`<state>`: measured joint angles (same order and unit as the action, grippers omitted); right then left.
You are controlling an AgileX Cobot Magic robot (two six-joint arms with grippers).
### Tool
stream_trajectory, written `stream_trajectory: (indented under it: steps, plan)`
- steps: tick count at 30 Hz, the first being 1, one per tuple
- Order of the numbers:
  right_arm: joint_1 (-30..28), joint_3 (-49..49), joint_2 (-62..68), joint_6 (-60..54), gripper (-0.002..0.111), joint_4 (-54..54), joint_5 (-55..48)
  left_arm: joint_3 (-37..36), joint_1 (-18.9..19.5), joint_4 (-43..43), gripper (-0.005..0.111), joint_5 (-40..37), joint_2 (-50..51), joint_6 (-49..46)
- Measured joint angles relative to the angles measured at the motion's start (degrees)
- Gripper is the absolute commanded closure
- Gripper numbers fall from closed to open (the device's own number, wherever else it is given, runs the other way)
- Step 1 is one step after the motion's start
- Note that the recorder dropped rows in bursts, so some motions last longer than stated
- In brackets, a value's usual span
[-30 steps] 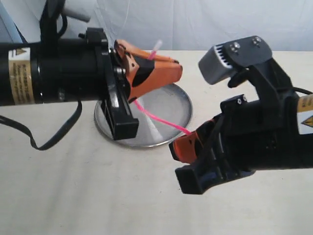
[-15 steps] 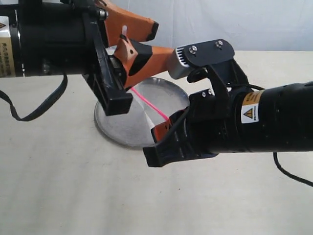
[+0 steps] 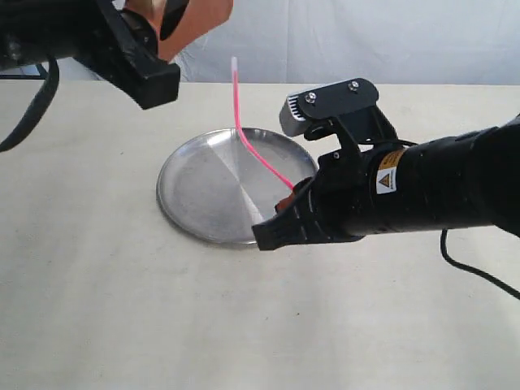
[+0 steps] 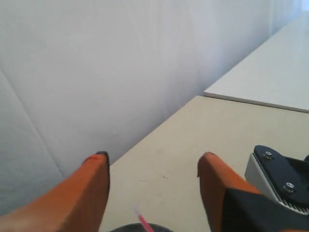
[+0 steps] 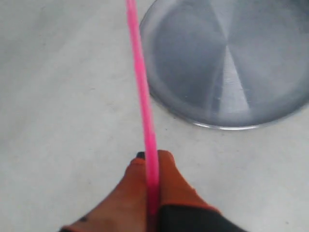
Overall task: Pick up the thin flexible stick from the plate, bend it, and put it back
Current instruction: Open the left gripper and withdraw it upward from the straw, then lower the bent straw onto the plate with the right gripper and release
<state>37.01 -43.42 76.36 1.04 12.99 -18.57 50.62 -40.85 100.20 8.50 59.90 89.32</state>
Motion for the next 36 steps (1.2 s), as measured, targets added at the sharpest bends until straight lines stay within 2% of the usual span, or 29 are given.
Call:
stream_trajectory:
  steps: [7, 10, 13, 20, 26, 29, 33, 35, 36]
  plan:
    - [-6.31, -3.28, 8.88, -0.14, 0.109, -0.98, 1.36, 0.0, -0.07, 0.0, 0.053, -8.5, -1.31, 0.11]
    - [-7.22, -8.57, 15.16, -1.04, 0.109, -1.09, -0.34, -1.32, -0.07, -0.27, 0.053, -16.78, -2.01, 0.11]
    - [-7.36, -14.68, 22.3, -1.64, 0.109, -1.09, -3.33, -2.82, -0.07, -4.59, 0.053, -25.48, -3.14, -1.28]
    - [-7.36, -26.14, 34.93, -2.01, 0.109, -2.23, -4.77, -3.38, -0.07, -23.88, 0.053, -38.47, -8.33, -22.0]
    - [-8.46, -32.61, 41.47, -2.11, 0.109, -3.5, -9.69, -3.38, -0.07, -33.04, 0.053, -48.41, -11.48, -31.64]
    - [-9.1, -34.7, 43.09, -2.11, 0.098, -4.08, -12.38, -3.38, -0.07, -34.85, 0.053, -53.3, -12.23, -33.59]
    - [-9.32, -35.42, 43.38, -2.11, 0.068, -4.29, -12.58, -3.38, -0.07, -35.55, 0.053, -56.27, -12.51, -34.19]
    - [-9.32, -35.42, 43.38, -2.11, 0.06, -4.42, -12.58, -3.38, -0.07, -35.94, 0.053, -56.31, -12.51, -34.34]
    - [-9.32, -35.42, 43.38, -2.11, 0.06, -4.42, -12.58, -3.38, -0.07, -36.11, 0.053, -56.31, -12.51, -34.34]
